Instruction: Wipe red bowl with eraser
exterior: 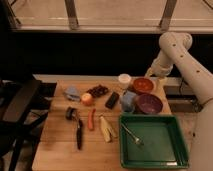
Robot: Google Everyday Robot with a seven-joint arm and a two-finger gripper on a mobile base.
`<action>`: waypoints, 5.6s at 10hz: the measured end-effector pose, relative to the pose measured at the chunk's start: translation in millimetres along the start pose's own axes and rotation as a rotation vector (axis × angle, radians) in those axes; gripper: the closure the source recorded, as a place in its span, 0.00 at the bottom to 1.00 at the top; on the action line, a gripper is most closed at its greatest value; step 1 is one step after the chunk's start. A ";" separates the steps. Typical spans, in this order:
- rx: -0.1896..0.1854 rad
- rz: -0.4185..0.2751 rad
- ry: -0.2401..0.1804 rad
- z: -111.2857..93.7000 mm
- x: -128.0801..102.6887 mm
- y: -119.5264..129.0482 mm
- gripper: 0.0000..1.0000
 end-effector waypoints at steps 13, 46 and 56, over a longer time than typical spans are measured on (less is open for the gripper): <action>0.000 0.000 0.000 -0.2 0.0 -0.1 0.36; -0.012 -0.870 -0.063 90.7 -241.8 -106.8 0.36; -0.010 -0.828 -0.128 128.7 -230.1 -106.2 0.36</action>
